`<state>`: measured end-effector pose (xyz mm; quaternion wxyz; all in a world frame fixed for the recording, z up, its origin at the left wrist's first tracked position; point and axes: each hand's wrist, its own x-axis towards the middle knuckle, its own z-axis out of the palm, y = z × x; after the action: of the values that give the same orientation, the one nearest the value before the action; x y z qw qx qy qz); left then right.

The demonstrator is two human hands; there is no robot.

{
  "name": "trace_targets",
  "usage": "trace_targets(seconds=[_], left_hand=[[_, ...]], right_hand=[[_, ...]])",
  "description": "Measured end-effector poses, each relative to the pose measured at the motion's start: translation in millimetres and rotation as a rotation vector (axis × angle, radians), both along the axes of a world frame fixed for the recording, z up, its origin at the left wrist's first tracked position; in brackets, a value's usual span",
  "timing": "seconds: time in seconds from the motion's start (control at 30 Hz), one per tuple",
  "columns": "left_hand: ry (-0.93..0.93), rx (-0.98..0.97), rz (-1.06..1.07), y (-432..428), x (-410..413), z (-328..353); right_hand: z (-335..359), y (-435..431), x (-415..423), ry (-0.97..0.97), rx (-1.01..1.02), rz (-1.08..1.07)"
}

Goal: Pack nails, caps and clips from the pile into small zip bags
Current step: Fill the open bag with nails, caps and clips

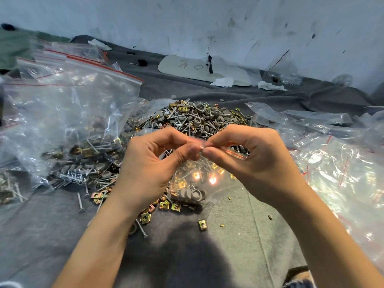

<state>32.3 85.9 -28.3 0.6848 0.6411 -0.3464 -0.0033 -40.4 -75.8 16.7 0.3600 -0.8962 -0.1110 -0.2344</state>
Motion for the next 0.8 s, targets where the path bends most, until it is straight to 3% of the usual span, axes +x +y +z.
trace_targets(seconds=[0.57,0.8], left_hand=[[-0.027,-0.12,0.026,-8.0,-4.0,-4.9],[-0.048,-0.074,-0.014,-7.0,-1.0,-3.1]], right_hand=[[-1.9,-2.7,0.8,-0.001,0.123,0.044],[-3.1,-0.7,1.2,-0.032,0.053,0.017]])
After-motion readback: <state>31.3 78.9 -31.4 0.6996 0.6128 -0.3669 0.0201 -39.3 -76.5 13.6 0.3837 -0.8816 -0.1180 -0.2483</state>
